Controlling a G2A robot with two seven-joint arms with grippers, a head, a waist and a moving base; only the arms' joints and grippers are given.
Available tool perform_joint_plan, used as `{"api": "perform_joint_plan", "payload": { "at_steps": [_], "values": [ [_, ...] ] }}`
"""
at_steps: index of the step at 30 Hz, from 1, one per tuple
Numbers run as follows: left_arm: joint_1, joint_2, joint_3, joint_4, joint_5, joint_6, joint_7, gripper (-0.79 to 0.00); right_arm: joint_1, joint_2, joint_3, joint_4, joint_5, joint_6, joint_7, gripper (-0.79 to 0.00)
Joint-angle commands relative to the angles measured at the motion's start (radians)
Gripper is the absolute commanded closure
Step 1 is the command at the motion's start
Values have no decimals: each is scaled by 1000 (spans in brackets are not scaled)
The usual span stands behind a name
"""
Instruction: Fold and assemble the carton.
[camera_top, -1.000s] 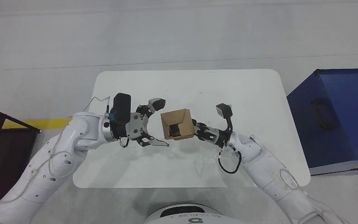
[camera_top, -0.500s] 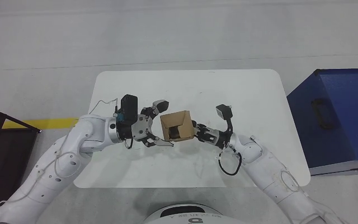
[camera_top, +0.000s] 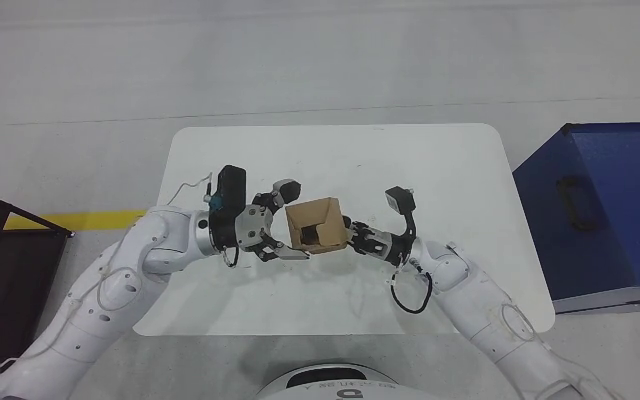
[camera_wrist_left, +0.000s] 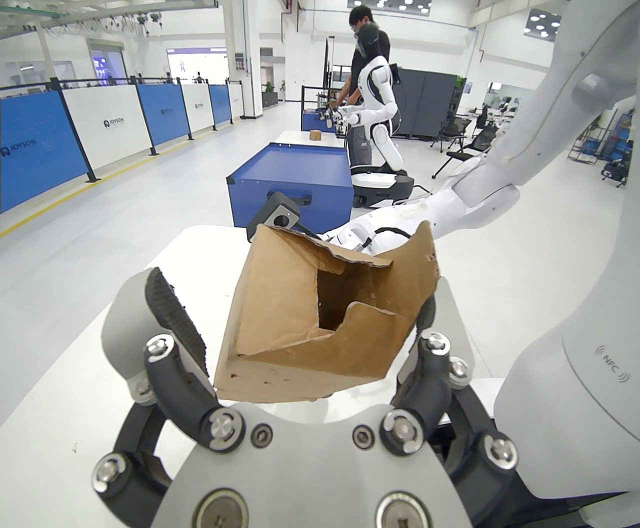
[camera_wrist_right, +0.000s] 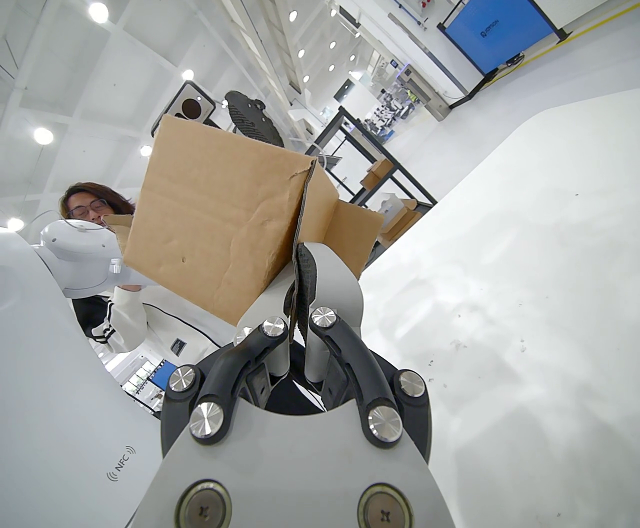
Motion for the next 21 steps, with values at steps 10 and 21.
{"api": "perform_joint_plan", "payload": {
  "at_steps": [10,21],
  "values": [
    [7,-12,-11,1,-35,2,-43,-760,-3,1,2,1,-11,-7,-11,0],
    [18,-26,-14,9,-63,-2,-62,-329,-9,3,1,-10,-29,0,-22,0]
  ]
}}
